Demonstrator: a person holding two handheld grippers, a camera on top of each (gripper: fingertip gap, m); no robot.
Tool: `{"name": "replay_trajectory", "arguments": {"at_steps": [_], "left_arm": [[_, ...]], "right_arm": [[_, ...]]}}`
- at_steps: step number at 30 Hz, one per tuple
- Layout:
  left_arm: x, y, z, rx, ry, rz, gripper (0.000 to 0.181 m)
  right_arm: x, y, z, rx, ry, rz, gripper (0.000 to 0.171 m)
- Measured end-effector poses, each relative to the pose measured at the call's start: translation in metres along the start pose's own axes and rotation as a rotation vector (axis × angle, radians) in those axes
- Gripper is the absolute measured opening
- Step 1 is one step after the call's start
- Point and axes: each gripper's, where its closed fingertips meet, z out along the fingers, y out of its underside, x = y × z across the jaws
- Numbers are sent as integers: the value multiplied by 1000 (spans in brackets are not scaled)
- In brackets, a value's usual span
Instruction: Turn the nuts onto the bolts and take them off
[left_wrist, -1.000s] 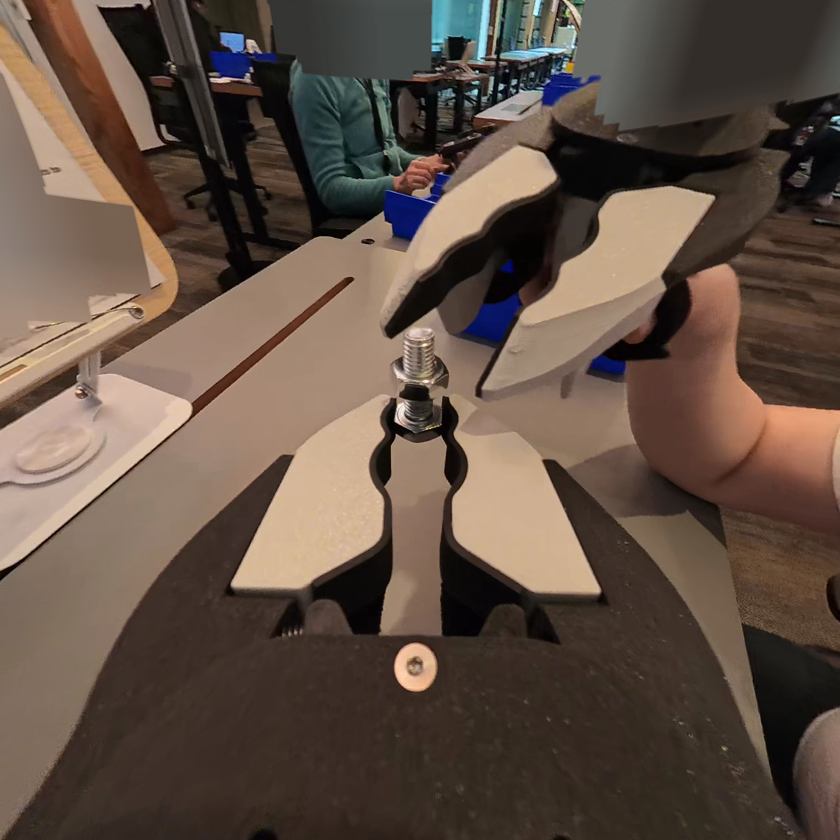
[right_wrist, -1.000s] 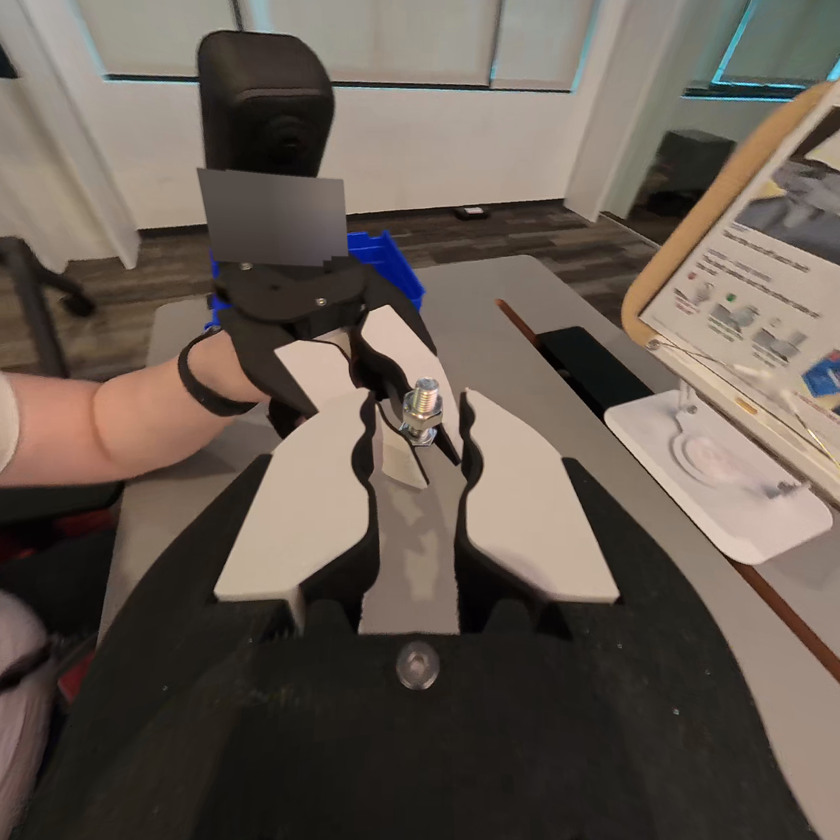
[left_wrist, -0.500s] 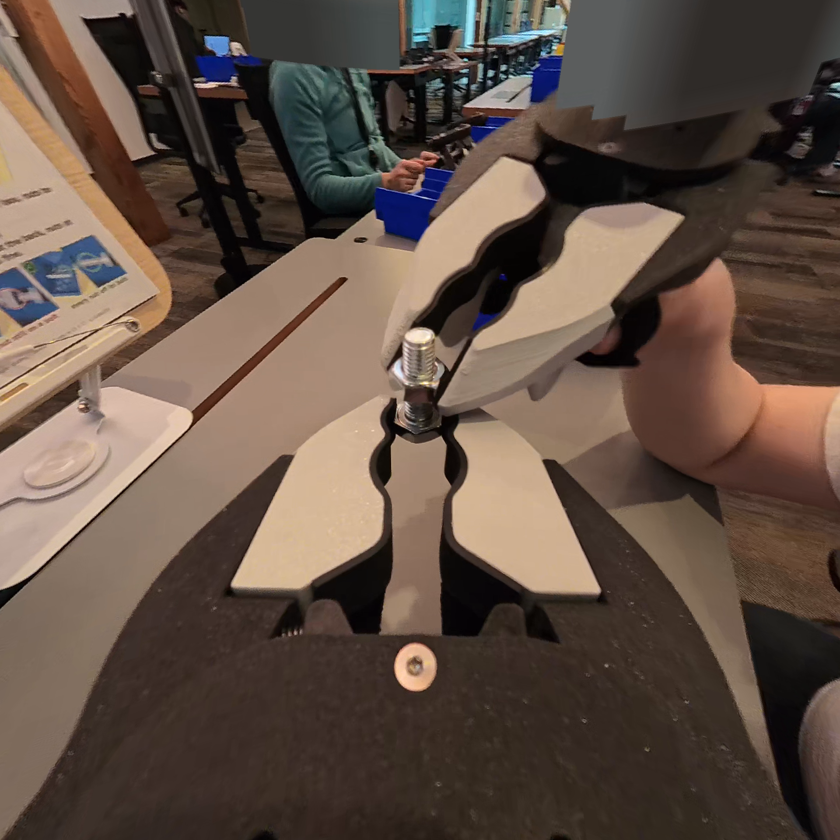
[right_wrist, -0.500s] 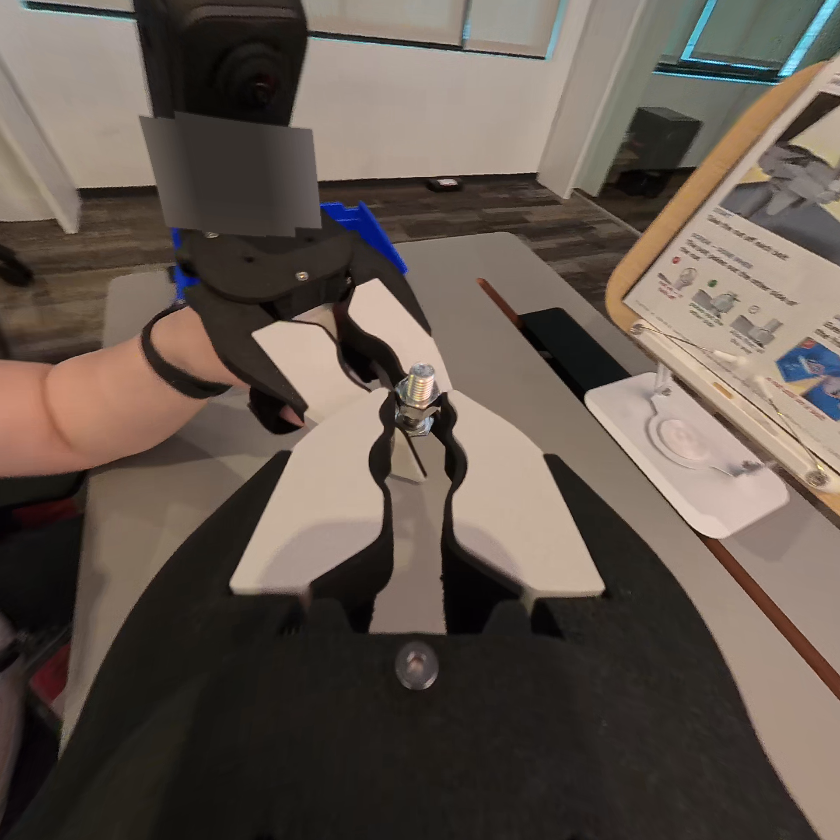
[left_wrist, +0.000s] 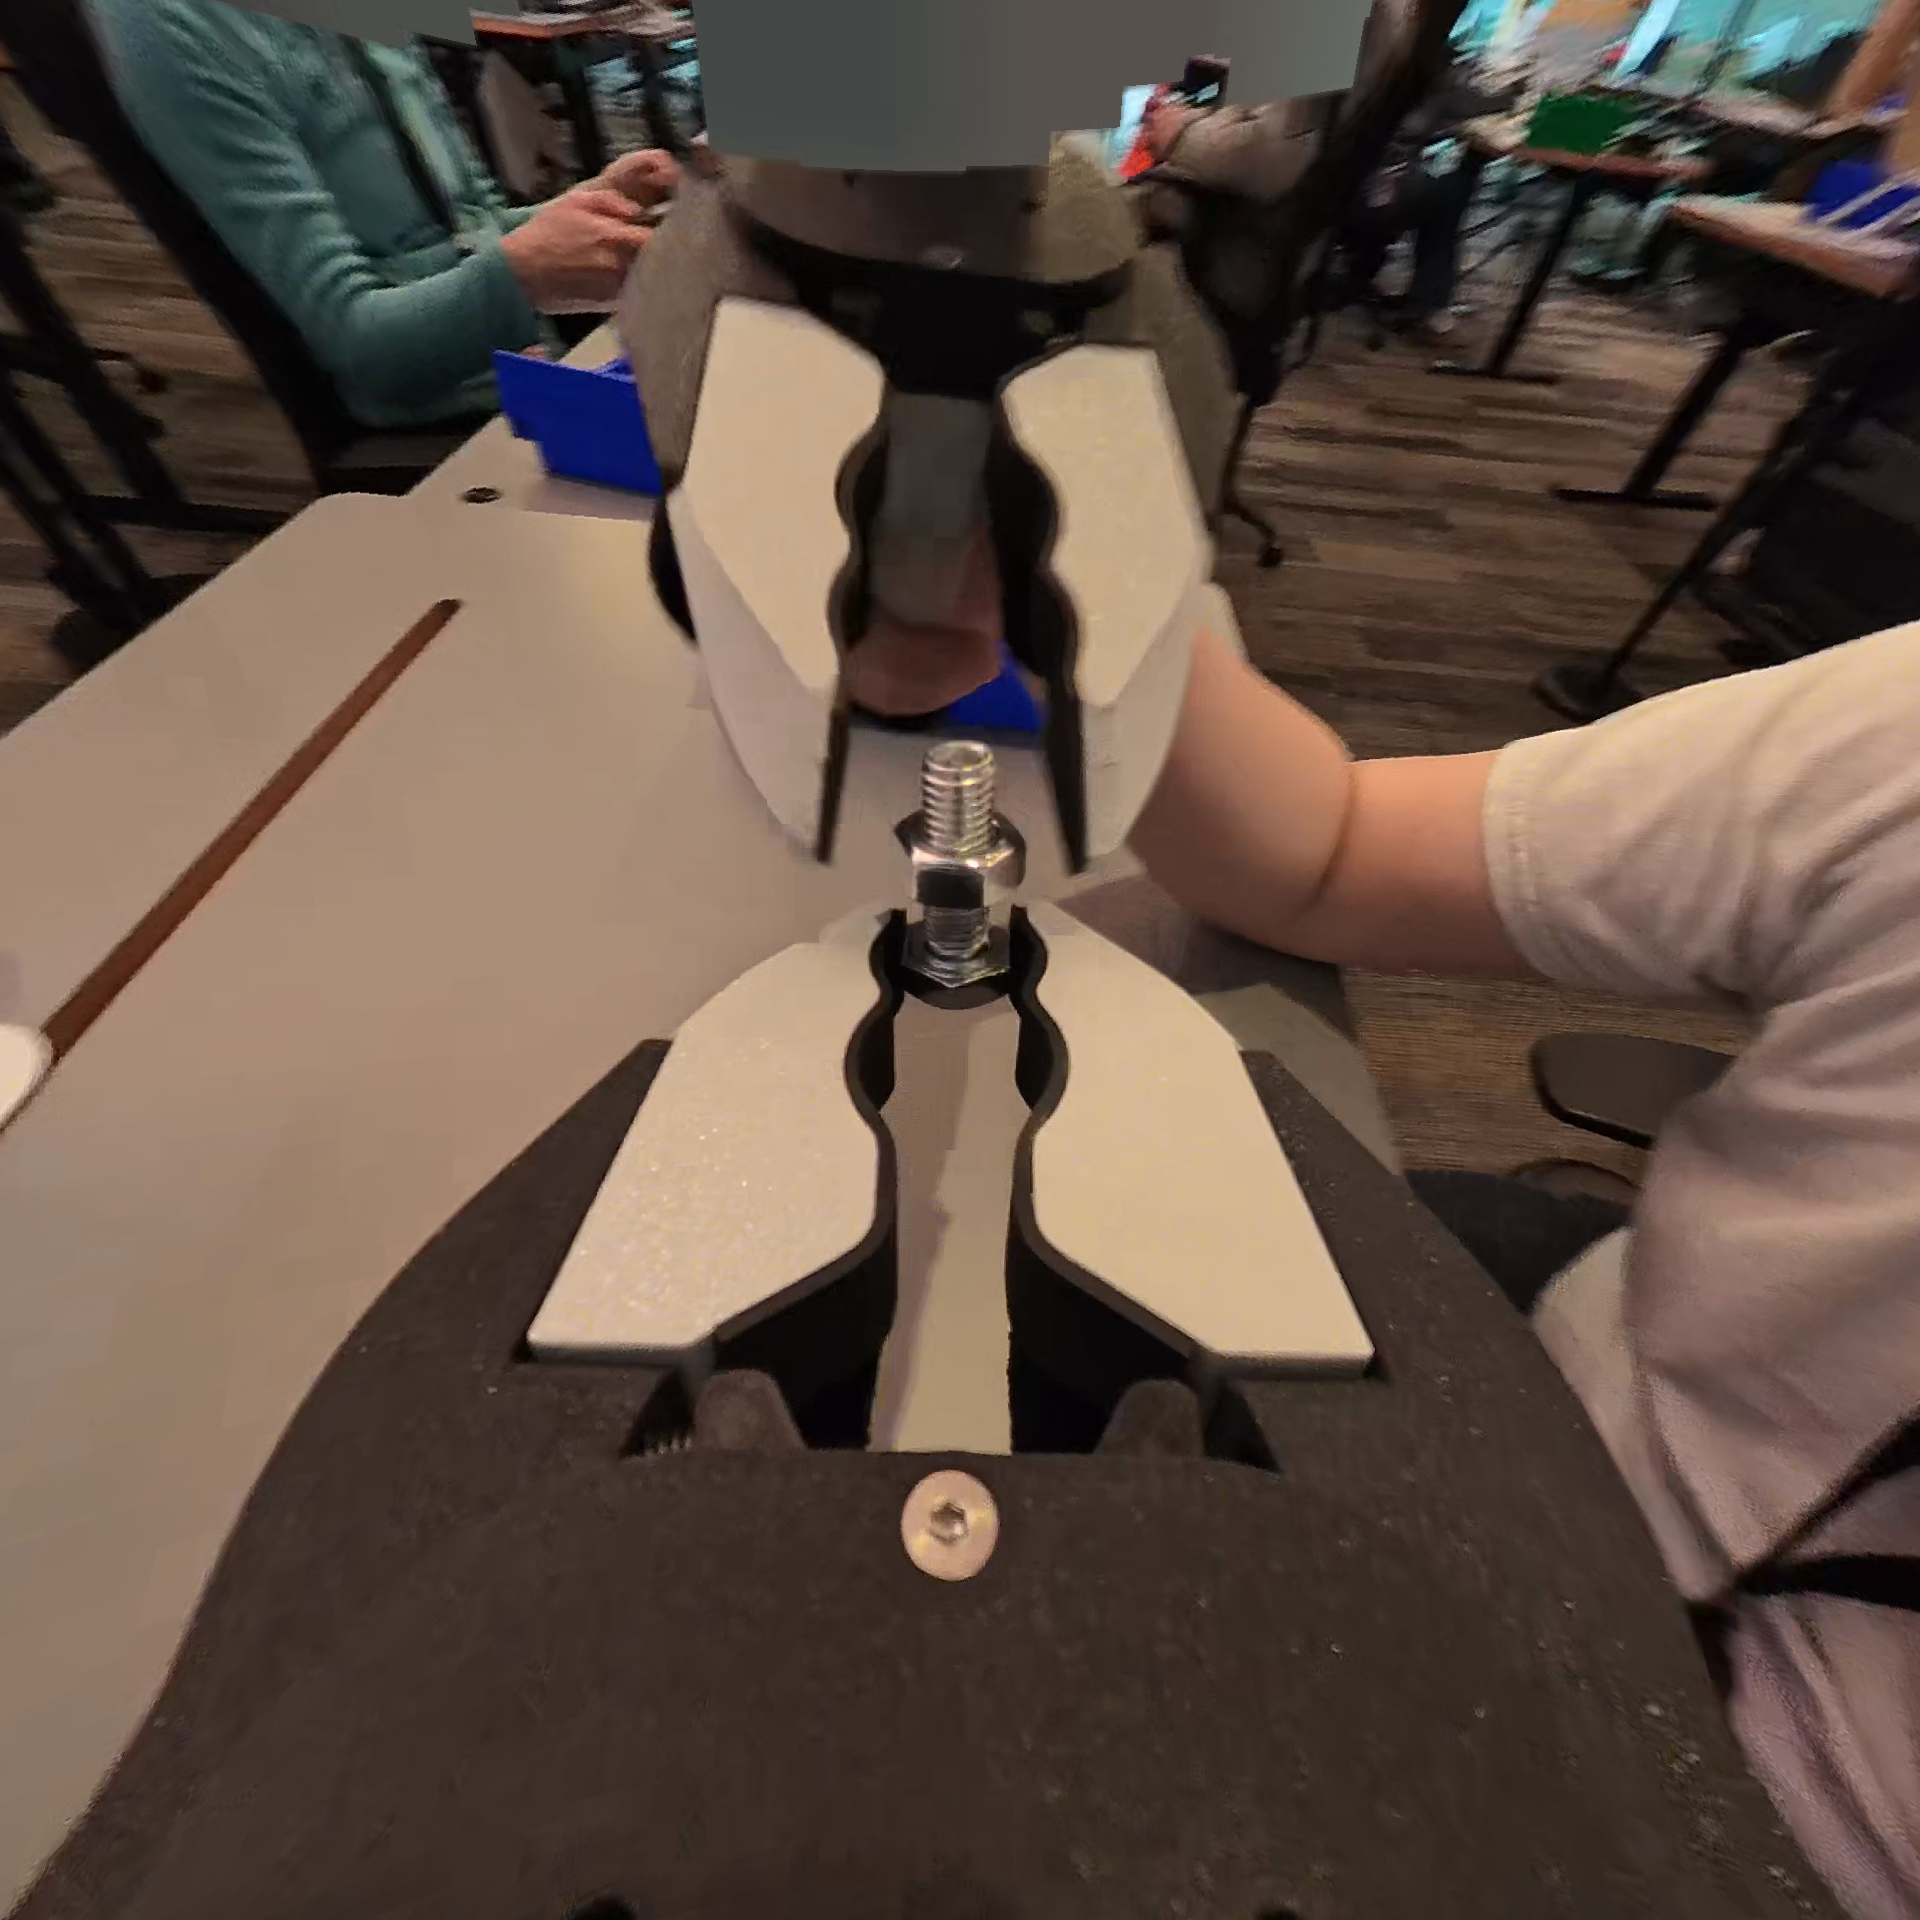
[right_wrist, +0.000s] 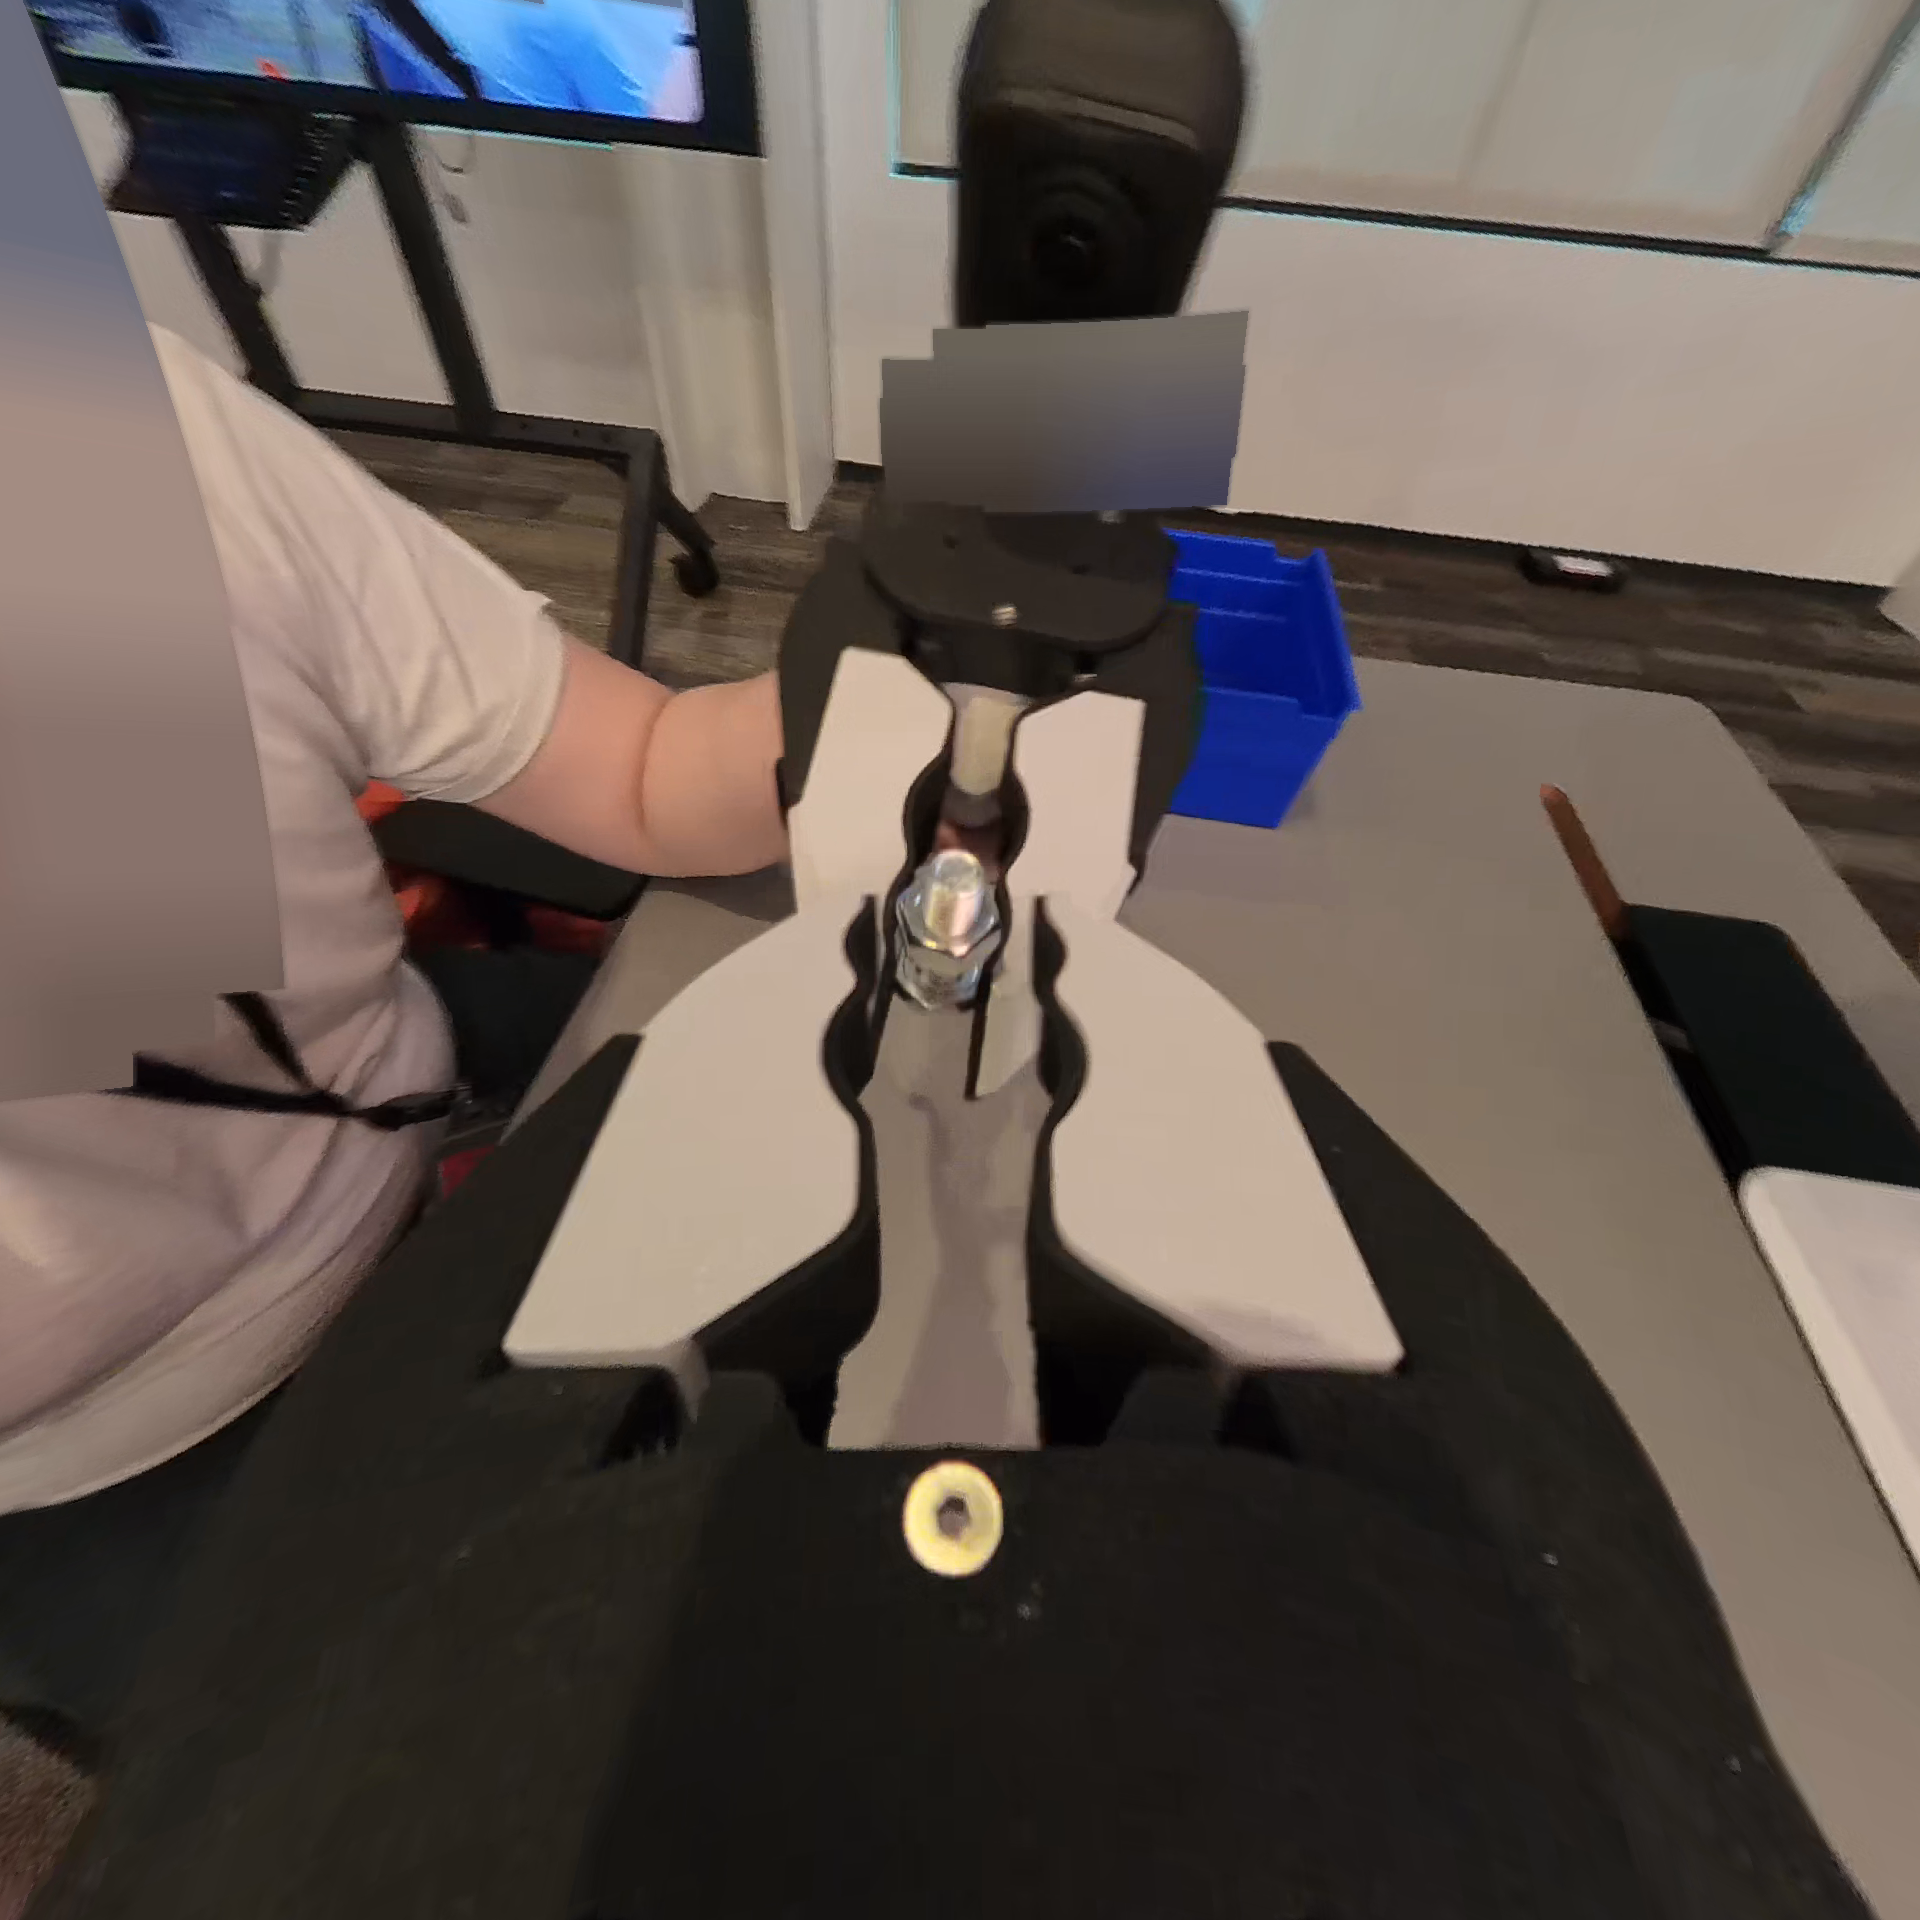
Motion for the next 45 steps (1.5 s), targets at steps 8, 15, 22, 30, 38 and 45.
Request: {"name": "replay_trajectory", "arguments": {"at_steps": [8, 15, 22, 30, 38, 45], "left_arm": [[-27, -10, -9, 85, -149, -47, 19], [-24, -19, -14, 133, -142, -48, 19], [-27, -21, -19, 151, -157, -59, 19], [-24, -21, -16, 139, -162, -37, 19], [-23, -23, -18, 150, -154, -43, 19], [-21, -28, -21, 165, -166, -32, 18]], "right_arm": [[31, -20, -7, 50, 325, -9, 45], [37, -15, 0, 28, 355, 14, 43], [36, -19, -15, 66, 325, 47, 35], [36, -18, -5, 49, 341, 14, 41], [31, -28, -10, 140, 277, 75, 39], [35, -22, -13, 112, 286, 96, 41]]}}
